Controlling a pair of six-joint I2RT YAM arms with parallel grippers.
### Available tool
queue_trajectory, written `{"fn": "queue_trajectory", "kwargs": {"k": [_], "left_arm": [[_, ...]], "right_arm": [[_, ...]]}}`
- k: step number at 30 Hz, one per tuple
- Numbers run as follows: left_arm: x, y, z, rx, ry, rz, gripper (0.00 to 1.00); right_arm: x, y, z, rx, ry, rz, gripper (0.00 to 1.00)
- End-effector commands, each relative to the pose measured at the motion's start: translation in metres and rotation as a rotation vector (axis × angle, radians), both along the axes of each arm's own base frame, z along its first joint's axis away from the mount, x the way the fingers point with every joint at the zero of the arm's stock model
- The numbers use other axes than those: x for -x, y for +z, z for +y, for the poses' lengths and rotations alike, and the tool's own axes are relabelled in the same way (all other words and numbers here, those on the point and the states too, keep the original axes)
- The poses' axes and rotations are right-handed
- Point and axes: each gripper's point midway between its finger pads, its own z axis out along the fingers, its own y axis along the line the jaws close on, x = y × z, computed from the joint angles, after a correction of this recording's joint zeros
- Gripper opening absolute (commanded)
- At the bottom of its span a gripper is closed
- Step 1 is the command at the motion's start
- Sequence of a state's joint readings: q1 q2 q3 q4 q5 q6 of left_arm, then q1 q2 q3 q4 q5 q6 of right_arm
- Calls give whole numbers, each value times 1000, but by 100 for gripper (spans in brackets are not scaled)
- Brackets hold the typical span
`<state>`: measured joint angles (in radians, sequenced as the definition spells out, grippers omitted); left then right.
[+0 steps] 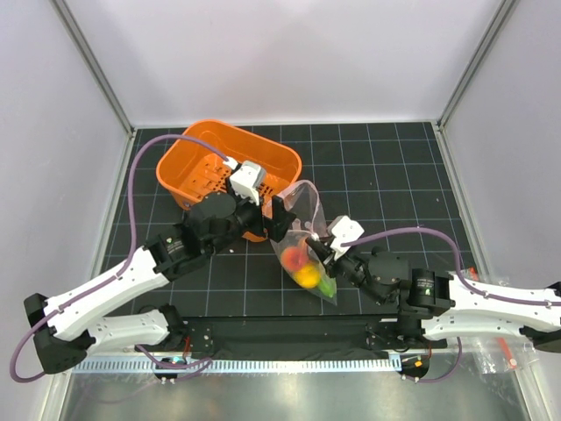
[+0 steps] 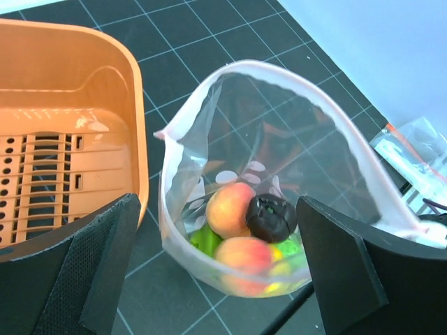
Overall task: Place the food in the zip-top bag and seal the zipper
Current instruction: Adjust the zipper food storage bag at the center of the board, then zip the zipper food storage bag at the center of the board.
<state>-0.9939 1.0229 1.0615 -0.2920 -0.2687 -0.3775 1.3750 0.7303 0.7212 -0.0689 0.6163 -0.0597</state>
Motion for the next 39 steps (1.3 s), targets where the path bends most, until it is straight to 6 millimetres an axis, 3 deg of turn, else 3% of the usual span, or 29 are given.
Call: {"fn": "queue_trajectory", "kwargs": {"k": [1, 7, 13, 18, 24, 31, 39], "left_arm": [[3, 42, -13, 77, -73, -87, 98], [22, 74, -31, 92, -250, -162, 99], [52, 74, -38, 96, -428, -194, 99], [92, 75, -55, 76, -655, -269, 98], [110, 83, -56, 4, -817, -419, 94], [150, 62, -60, -2, -1089, -443, 84], [148, 25, -80, -82, -1154, -340, 72]], "right_arm": [[13, 4, 10, 28, 105, -15, 1], [46, 18, 5, 6, 300, 3, 1], [66, 32, -9, -53, 403, -20, 1], [85, 28, 3, -19, 529, -13, 1], [90, 25, 9, 12, 562, 6, 1], [97, 28, 8, -3, 598, 3, 1], [95, 26, 12, 13, 592, 14, 1]]}}
